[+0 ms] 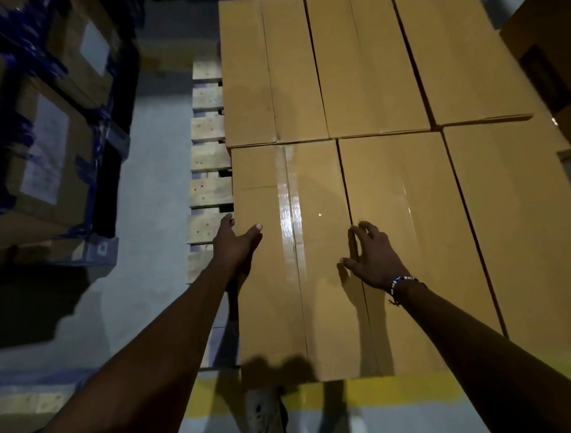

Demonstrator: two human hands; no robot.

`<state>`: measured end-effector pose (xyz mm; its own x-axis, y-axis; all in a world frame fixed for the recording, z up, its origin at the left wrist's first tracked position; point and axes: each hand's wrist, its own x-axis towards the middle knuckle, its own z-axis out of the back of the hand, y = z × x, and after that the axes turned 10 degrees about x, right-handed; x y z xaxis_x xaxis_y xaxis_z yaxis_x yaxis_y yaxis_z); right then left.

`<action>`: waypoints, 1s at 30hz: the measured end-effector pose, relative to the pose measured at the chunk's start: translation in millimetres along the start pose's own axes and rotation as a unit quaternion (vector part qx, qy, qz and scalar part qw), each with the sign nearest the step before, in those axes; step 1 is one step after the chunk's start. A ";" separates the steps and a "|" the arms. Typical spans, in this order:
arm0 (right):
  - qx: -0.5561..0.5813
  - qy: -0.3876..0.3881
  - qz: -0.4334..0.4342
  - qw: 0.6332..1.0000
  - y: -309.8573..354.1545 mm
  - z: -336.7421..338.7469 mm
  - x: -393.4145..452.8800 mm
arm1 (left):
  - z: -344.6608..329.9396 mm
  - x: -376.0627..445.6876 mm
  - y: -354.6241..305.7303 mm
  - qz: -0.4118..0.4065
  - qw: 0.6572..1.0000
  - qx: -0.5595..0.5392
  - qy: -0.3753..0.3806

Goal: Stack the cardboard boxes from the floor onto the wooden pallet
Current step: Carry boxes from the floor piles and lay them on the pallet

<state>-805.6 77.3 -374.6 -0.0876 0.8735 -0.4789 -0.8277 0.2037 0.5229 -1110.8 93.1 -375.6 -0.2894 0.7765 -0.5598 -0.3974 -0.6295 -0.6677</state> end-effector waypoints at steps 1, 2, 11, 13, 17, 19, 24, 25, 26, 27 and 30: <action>-0.008 -0.002 0.004 1.000 0.5 -1.2 7.9 | -3.1 5.7 -2.0 -0.001 1.000 -0.009 0.003; -0.023 -0.007 0.010 1.000 1.6 -1.8 16.1 | -6.5 11.1 -3.6 -0.005 1.000 -0.019 0.006; -0.149 0.010 0.061 0.987 23.6 10.8 96.7 | -11.4 45.3 5.3 -0.029 0.999 0.006 0.045; -0.168 0.015 0.052 0.984 24.6 8.2 102.1 | -11.8 49.1 8.0 -0.042 0.998 0.020 0.049; -0.188 0.012 0.050 0.981 17.4 3.2 100.7 | -14.8 52.4 7.7 -0.058 0.996 0.036 0.057; -0.190 0.013 0.050 0.980 14.3 3.1 99.7 | -17.2 53.6 6.3 -0.063 0.995 0.043 0.059; -0.192 0.009 0.053 0.980 14.1 1.6 99.1 | -18.5 56.6 7.2 -0.075 0.994 0.057 0.053; -0.192 0.008 0.054 0.980 13.5 1.1 98.9 | -18.5 57.2 7.8 -0.077 0.994 0.058 0.052; -0.192 0.008 0.055 0.980 12.9 1.1 98.8 | -18.5 57.6 8.1 -0.077 0.994 0.060 0.052; -0.192 0.008 0.054 0.980 12.4 1.2 98.6 | -18.6 57.9 8.3 -0.078 0.994 0.061 0.053; -0.189 0.008 0.054 0.980 10.0 1.4 98.8 | -20.4 57.9 8.0 -0.081 0.993 0.061 0.054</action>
<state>-821.8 166.3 -415.7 -0.1918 0.8728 -0.4488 -0.9594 -0.0705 0.2730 -1112.9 132.5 -423.3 -0.1207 0.8550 -0.5043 -0.5347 -0.4840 -0.6927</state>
